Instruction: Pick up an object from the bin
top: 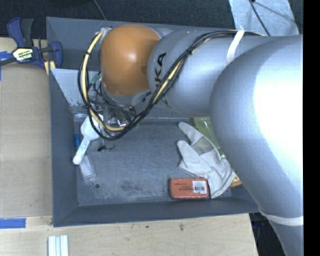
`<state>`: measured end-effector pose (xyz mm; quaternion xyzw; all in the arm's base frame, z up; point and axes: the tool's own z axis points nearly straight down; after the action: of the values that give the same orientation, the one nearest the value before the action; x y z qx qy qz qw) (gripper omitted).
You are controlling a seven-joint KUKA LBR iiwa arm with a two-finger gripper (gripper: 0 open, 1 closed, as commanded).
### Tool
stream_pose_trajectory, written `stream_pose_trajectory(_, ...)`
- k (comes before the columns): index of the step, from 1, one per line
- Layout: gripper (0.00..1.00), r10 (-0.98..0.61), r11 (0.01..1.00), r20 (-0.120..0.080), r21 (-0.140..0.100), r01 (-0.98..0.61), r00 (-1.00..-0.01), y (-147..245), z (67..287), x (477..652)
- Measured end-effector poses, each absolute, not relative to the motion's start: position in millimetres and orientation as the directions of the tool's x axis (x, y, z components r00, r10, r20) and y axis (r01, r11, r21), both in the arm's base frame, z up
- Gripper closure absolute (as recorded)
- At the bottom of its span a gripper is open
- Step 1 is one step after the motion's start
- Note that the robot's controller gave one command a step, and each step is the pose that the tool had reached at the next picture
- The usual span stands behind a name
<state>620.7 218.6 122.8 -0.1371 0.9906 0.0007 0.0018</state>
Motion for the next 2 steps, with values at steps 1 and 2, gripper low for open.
stream_pose_trajectory(1,1.00,-0.568,0.823,-0.006,-0.001,-0.568,-0.823,236.2,72.5,627.6)
stream_pose_trajectory(2,1.00,-0.566,0.824,-0.006,0.000,-0.566,-0.824,236.1,73.0,627.5)
